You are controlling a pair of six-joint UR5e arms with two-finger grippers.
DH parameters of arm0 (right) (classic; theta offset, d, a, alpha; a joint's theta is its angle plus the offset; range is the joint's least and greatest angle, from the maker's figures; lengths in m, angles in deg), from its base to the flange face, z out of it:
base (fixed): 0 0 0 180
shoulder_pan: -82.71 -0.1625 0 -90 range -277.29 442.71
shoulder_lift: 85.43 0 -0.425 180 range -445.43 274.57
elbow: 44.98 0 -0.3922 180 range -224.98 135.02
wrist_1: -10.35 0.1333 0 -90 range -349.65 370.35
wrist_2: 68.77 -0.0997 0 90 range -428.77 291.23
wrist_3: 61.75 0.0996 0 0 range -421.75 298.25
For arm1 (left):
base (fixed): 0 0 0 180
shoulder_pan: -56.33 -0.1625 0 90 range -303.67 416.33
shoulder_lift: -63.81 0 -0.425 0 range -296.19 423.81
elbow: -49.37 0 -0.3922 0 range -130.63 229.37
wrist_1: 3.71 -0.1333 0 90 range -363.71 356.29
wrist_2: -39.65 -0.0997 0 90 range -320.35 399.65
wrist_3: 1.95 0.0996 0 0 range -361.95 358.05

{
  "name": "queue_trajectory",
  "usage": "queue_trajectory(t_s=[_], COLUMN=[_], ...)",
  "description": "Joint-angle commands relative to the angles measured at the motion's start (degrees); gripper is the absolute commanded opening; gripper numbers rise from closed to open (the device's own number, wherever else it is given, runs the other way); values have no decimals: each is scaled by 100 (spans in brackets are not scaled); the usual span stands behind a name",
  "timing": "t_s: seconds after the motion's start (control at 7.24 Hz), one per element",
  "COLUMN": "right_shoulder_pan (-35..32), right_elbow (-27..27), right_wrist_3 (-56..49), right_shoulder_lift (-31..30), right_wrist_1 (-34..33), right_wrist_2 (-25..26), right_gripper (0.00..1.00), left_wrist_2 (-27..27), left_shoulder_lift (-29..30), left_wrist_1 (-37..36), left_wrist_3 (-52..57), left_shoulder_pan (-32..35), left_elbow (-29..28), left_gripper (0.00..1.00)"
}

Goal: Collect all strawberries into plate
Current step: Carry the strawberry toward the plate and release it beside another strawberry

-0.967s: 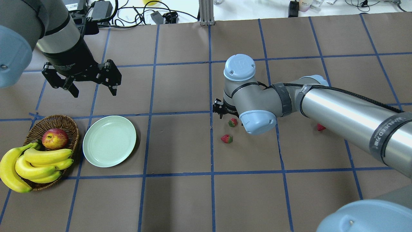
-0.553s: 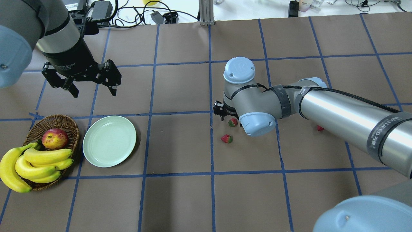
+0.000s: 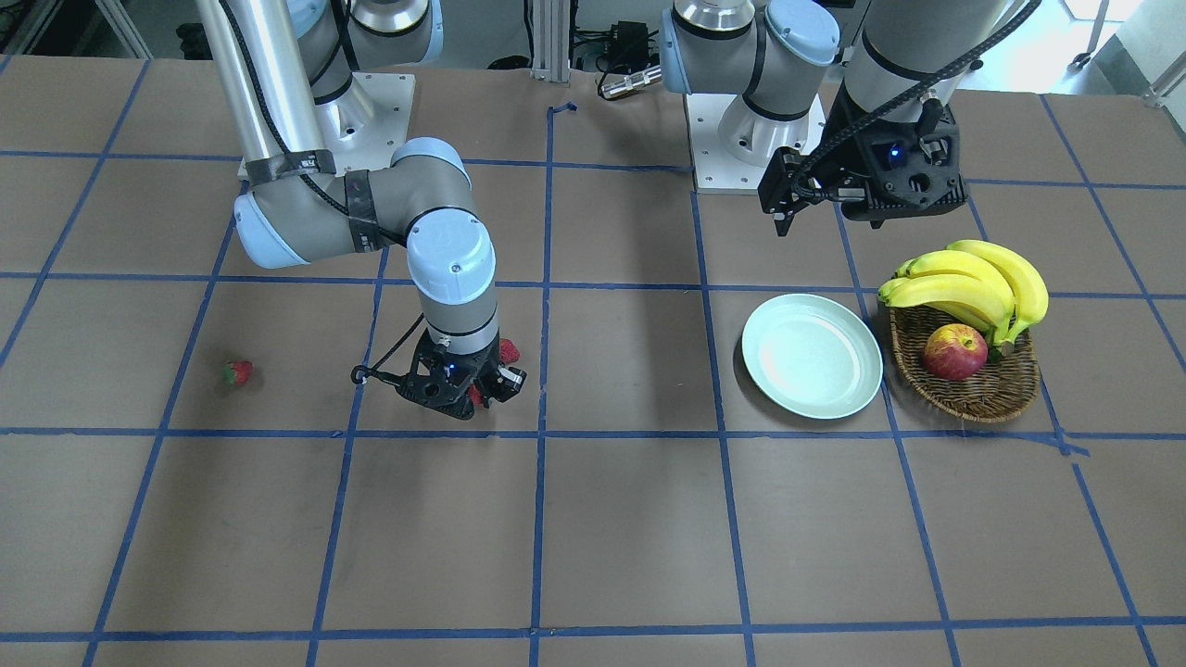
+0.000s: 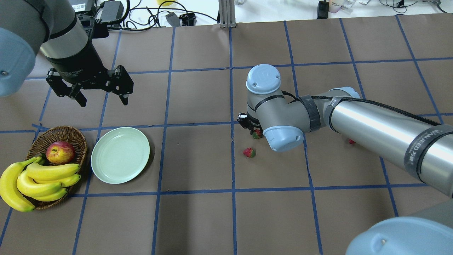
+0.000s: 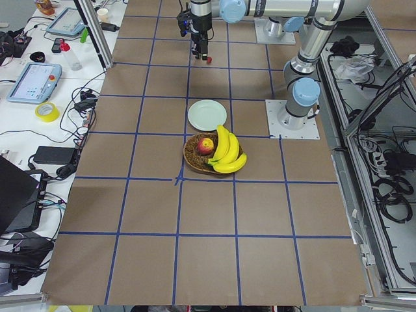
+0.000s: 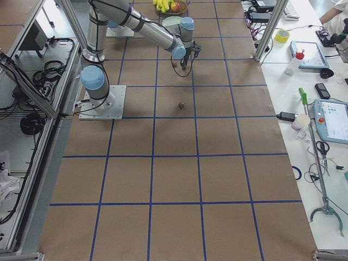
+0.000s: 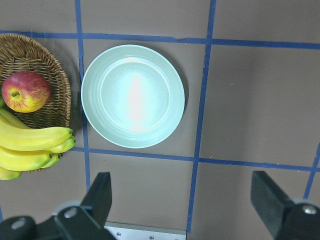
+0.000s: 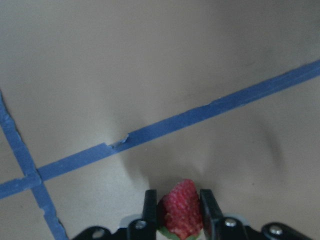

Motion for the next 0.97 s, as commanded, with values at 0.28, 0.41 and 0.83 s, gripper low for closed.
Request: queue_trajectory(t_s=[0.28, 0.41, 0.83], right_shoulder_pan=[-192, -559, -1449], right_elbow=[741, 944, 920], right_wrist_3=[-593, -697, -970], right_shoulder_lift=[-164, -129, 247], right_wrist_1=[620, 651, 643], right_wrist_2=[22, -353, -950], right_gripper=[0, 0, 0], left_wrist_2=[0, 0, 0], left_shoulder_lift=[0, 0, 0], left_wrist_1=[5, 5, -12], left_wrist_3=[0, 0, 0], left_shoulder_pan=[0, 0, -9], left_elbow=[0, 0, 0], left_gripper=[100, 100, 100])
